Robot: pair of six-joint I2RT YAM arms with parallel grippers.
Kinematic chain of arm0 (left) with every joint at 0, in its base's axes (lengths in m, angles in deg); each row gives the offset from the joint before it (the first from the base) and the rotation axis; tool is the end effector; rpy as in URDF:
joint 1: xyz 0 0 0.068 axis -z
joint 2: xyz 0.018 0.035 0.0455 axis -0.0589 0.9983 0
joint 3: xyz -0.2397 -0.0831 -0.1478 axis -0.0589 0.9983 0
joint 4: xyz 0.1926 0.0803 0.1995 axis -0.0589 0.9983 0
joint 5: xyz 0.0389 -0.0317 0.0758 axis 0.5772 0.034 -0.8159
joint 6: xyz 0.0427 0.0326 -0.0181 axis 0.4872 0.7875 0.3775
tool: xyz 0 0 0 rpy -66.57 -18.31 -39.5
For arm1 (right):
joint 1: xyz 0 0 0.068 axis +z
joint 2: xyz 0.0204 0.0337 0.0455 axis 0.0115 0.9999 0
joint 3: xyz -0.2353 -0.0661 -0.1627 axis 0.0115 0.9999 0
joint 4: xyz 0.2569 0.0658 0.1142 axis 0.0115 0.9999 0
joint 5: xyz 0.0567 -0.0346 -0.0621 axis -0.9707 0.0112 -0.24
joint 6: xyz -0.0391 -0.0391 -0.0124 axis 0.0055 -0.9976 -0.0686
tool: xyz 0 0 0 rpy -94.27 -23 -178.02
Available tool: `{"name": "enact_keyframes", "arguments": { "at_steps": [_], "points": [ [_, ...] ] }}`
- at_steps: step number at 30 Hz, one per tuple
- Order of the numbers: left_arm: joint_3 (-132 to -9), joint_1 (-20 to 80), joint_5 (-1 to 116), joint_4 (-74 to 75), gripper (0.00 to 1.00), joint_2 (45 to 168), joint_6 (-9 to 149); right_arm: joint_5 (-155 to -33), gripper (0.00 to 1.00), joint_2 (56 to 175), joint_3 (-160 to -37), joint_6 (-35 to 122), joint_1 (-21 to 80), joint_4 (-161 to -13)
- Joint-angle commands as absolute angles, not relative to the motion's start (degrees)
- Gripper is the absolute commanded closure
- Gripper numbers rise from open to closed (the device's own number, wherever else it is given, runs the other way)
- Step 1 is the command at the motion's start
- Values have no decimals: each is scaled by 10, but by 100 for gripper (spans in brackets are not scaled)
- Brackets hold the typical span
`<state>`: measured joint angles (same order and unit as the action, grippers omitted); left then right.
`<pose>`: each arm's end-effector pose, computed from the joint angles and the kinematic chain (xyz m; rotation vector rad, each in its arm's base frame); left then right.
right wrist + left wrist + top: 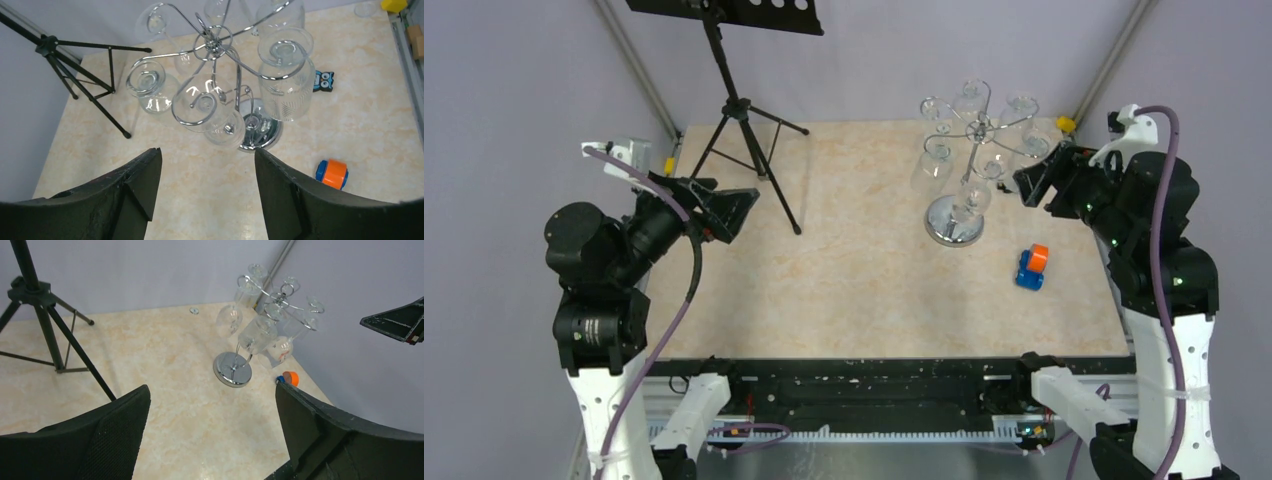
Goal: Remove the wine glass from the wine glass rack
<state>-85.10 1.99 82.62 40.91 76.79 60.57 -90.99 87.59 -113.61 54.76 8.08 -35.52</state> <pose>0.0939 -0.0196 0.5484 0.1712 1.5654 -0.7127 0.1359 0.0211 0.5274 0.1038 1.8388 0.3897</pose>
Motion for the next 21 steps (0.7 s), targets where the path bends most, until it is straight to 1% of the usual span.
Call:
{"name": "enact_keyframes", "arguments": {
  "at_steps": [1, 7, 10, 11, 13, 16, 21],
  "points": [
    [-822, 20, 839, 378, 1, 762, 594, -864, 29, 856, -1106, 586, 75, -400],
    [-758, 20, 837, 350, 1, 748, 597, -827, 24, 843, -1059, 613, 75, -421],
    [-741, 20, 841, 343, 1, 747, 595, -828, 22, 838, -1051, 632, 75, -431],
    [-736, 20, 843, 340, 1, 746, 594, -827, 20, 836, -1048, 640, 75, -433],
    [-725, 20, 846, 330, 1, 740, 590, -828, 13, 830, -1034, 656, 75, -443],
    [-710, 20, 859, 312, 1, 729, 582, -823, 11, 819, -1015, 668, 75, -455],
    [-674, 20, 898, 279, 1, 705, 575, -823, 12, 819, -998, 695, 75, -456]
  ]
}}
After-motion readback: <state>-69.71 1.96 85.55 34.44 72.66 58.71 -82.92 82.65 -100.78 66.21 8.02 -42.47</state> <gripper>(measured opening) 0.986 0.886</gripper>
